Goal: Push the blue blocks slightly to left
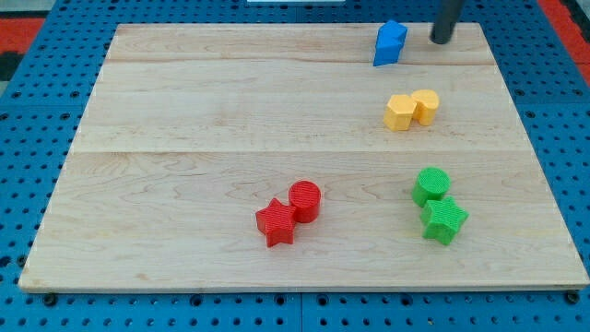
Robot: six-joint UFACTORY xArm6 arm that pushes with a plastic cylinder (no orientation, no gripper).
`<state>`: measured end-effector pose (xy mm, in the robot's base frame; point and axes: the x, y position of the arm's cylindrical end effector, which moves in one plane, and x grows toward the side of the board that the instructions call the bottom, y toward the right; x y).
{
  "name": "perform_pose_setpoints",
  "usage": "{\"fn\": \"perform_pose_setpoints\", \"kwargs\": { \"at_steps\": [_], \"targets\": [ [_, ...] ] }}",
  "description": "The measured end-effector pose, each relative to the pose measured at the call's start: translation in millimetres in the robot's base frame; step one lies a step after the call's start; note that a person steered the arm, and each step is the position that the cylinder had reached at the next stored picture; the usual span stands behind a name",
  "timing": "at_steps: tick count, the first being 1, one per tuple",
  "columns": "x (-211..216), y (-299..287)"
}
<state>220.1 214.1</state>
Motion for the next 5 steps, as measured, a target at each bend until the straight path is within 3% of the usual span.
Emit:
{"fn": "perform_pose_setpoints", "kwargs": {
  "at_steps": [1, 2, 3, 4, 5],
  "targets": [
    [-18.0, -24.0],
    [-24.0, -135.6],
    [-20.4, -149.8],
    [-14.7, -47.5],
    [39.7, -30.9]
  ]
}}
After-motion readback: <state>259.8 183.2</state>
